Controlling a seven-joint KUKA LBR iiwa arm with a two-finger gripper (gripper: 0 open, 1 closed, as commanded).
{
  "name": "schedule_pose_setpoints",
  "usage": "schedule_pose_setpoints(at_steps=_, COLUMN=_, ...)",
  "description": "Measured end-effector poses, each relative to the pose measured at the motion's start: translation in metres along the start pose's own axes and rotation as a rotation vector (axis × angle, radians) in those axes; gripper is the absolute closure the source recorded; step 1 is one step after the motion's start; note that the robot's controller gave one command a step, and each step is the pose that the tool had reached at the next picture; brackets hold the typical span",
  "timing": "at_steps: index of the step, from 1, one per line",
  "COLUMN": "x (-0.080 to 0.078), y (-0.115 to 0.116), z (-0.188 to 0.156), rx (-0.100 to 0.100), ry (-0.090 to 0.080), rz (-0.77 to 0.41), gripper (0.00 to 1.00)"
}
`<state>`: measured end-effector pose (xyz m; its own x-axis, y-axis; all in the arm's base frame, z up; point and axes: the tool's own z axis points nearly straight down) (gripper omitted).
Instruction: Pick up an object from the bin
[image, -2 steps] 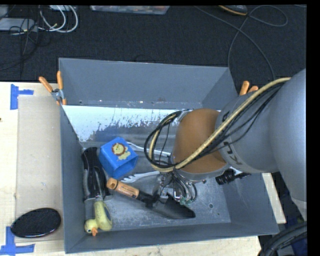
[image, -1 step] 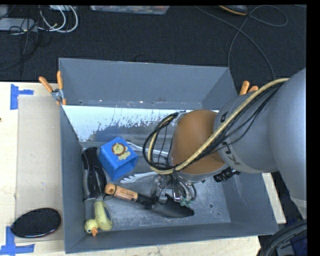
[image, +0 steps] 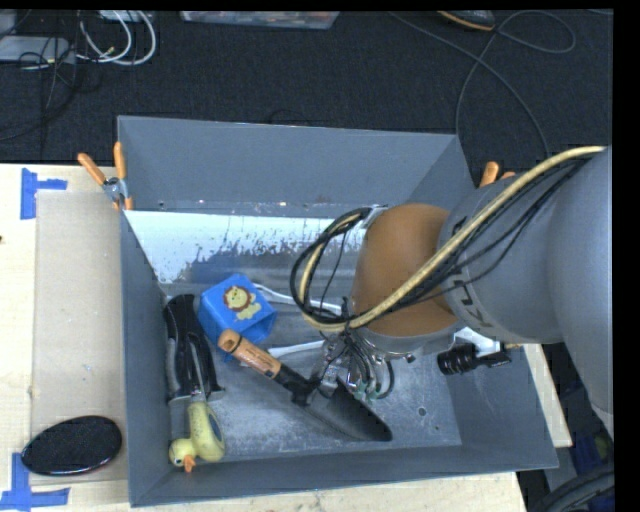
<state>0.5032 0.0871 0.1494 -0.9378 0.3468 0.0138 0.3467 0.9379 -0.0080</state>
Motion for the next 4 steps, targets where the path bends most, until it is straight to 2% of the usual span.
schedule_pose_setpoints(at_steps=1, x=0.008, y=0.005, z=-0.069, rx=0.004, ry=0.006, rz=-0.111, gripper=1.00)
schedule_pose_setpoints(at_steps=2, x=0.007, y=0.006, z=-0.091, rx=-0.003, ry=-0.006, rz=-0.104, gripper=1.00)
schedule_pose_setpoints(at_steps=3, x=0.008, y=-0.004, z=-0.076, rx=0.004, ry=0.008, rz=-0.100, gripper=1.00)
schedule_pose_setpoints(at_steps=4, x=0.011, y=-0.011, z=-0.080, rx=-0.001, ry=-0.004, rz=-0.145, gripper=1.00)
